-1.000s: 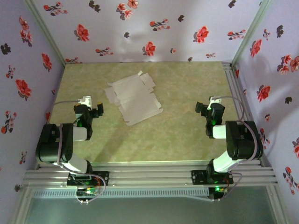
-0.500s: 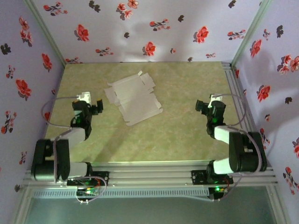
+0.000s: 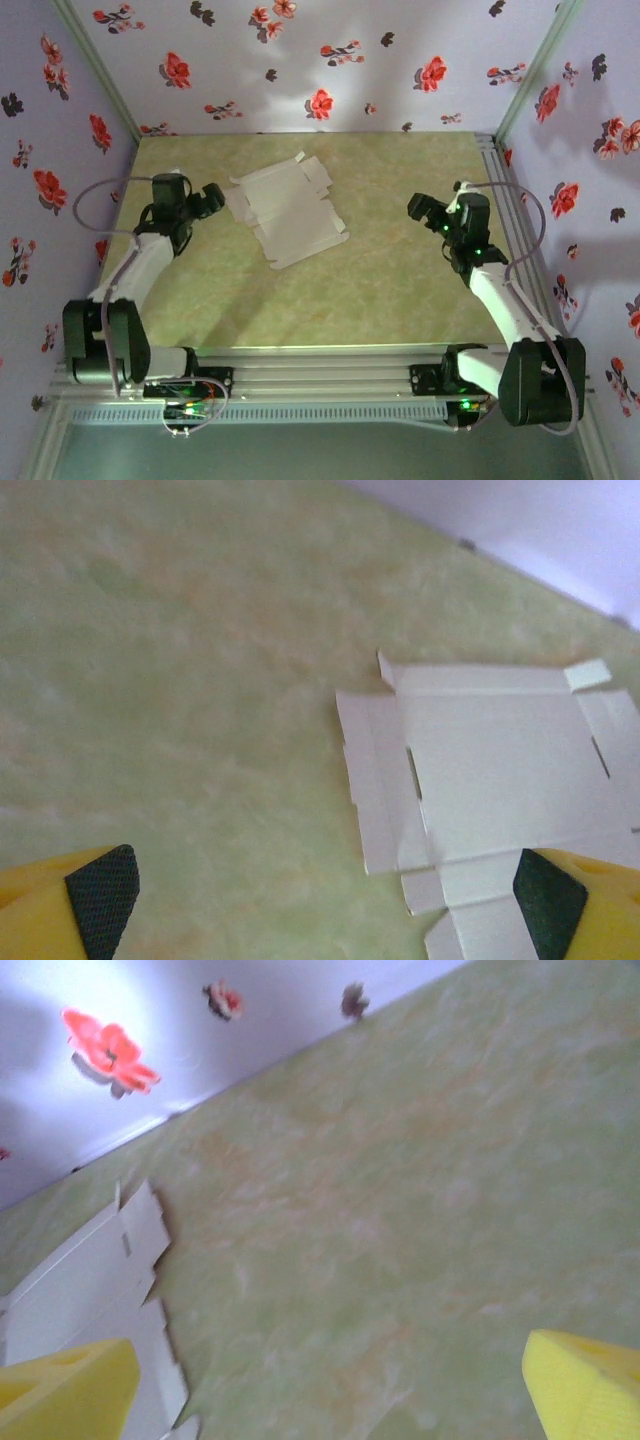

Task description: Fold the paper box

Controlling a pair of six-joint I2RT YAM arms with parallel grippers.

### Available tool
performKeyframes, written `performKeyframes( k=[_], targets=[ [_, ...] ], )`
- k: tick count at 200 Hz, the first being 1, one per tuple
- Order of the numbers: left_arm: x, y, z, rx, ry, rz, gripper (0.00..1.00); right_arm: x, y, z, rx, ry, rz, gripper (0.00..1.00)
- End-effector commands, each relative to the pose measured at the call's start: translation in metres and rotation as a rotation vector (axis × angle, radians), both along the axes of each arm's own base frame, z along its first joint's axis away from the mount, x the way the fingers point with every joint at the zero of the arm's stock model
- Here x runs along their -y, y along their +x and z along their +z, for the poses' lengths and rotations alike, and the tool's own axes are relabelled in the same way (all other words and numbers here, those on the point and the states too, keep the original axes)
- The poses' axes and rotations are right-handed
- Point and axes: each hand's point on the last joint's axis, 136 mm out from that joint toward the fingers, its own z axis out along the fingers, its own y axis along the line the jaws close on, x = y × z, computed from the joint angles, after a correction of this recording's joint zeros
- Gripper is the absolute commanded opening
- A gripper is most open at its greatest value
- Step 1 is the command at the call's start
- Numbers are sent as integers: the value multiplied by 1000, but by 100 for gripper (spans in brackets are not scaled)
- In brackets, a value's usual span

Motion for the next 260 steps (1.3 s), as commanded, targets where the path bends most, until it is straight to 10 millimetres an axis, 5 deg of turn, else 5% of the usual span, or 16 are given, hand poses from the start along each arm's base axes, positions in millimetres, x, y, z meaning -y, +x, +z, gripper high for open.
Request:
performKeyframes(
  k=[1,85,188,260],
  targets=[
    [14,8,-18,-102,-137,-4,100,-25,-16,0,-87,122,96,100],
    [17,63,-67,-186,-392,-66,88,-50,-47,7,-119,183,233,99],
    [13,70,-94,-286,-380,-41,76,-71,-57,16,-145,164,279,100],
    [30,83,-106,-342,-405,-70,66,-77,-62,16,-162,128,276,99]
  ],
)
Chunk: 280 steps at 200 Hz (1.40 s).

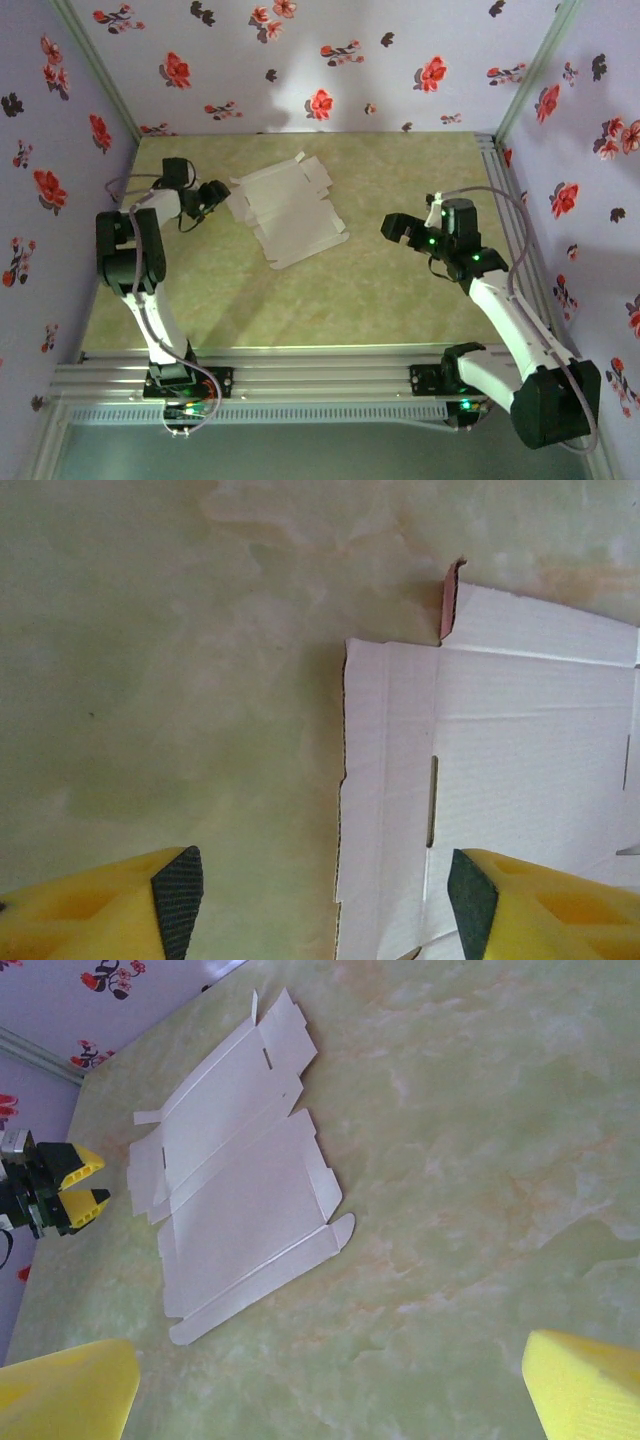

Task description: Fold the paper box

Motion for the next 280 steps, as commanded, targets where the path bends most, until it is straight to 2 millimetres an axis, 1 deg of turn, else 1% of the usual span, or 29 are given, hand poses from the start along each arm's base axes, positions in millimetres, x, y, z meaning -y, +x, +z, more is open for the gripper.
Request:
performKeyframes(
  k=[1,36,49,71,101,111,135,172,219,252,280],
  targets=[
    [11,3,1,-20,-27,-20,66,2,1,11,10,-5,-29,99],
    [21,7,-2,-31,-29,-36,64,1,0,10,5,-11,-24,99],
    [24,7,-2,-32,-34,-42,63,-1,3,10,6,2,-28,99],
    [24,7,2,-28,-25,-50,63,-7,7,15,16,13,-23,99],
    [22,0,2,-45,-9,-48,63,-11,11,23,78,38,-27,99],
    [19,-3,2,-47,2,-40,63,-14,12,22,72,39,-14,99],
    [21,-5,-4,-66,-9,-39,63,-18,14,20,61,26,6,99],
    [23,0,-7,-69,-25,-40,63,-21,14,18,62,41,3,99],
    [27,2,-12,-72,-48,-52,60,-22,13,12,43,30,8,99],
    [31,5,-17,-74,-75,-55,57,-22,13,14,46,31,4,99],
    [36,8,-18,-68,-104,-56,54,-21,12,11,39,23,0,99]
  ],
)
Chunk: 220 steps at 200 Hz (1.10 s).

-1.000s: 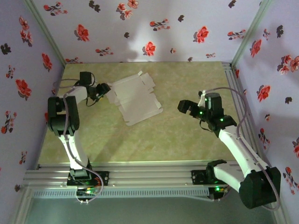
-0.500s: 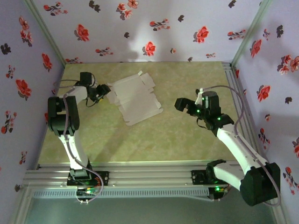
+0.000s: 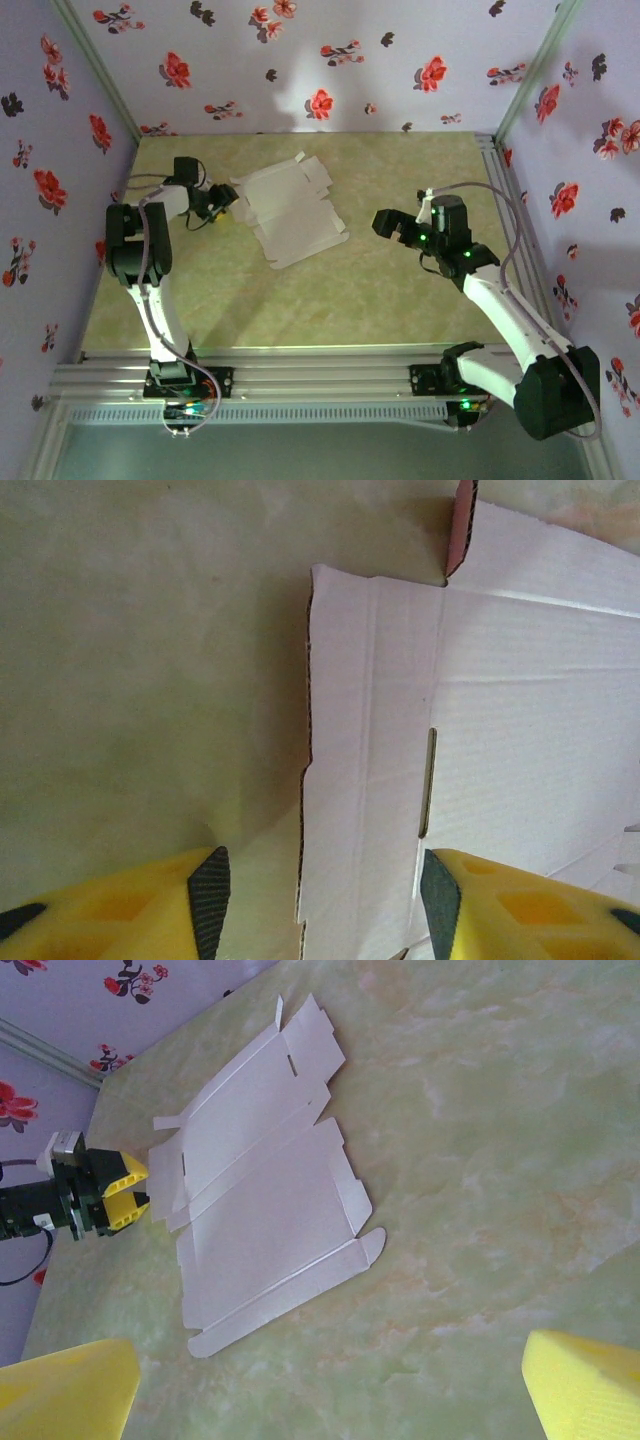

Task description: Fold the paper box

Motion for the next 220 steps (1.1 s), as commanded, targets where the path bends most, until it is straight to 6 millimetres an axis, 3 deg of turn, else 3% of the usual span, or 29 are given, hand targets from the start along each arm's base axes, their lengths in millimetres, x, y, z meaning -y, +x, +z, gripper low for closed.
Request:
performKeyframes(
  k=[1,104,146,220],
  targets=[
    [10,8,0,7,-51,-7,53,0,3,6,15,3,-15,99],
    [19,15,-9,17,-101,4,39,2,1,0,4,-8,-23,100],
    [20,17,-11,27,-96,-14,26,3,0,-1,0,-10,-27,99],
    [29,19,12,129,-105,-88,7,4,0,2,8,-27,-21,99]
  ],
)
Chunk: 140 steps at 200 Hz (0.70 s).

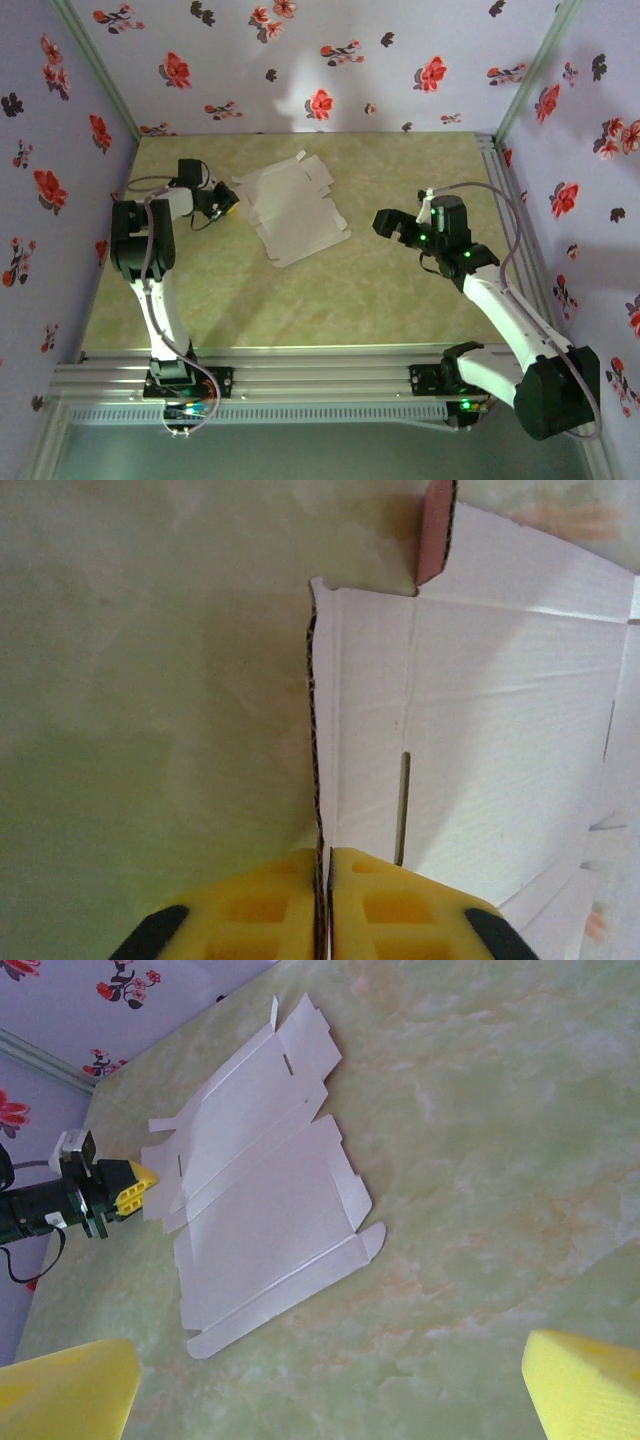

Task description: Fold the paper box

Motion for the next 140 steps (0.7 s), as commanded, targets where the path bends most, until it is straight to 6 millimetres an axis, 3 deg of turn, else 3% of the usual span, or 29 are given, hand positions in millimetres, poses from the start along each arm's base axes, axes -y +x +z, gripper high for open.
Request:
performKeyframes(
  k=[1,43,86,110,140],
  targets=[
    [12,4,19,89,-23,-68,7,2,-1,3,7,-18,-6,99],
    [57,1,69,285,-103,-292,6,-7,-9,29,70,-95,134,99],
    [107,-19,124,443,-145,-579,7,-16,-8,74,118,-206,284,99],
    [133,-40,155,562,-137,-734,8,-28,-2,94,124,-228,387,99],
    [165,-75,176,635,-173,-945,7,-37,3,106,70,-292,516,98]
  ],
)
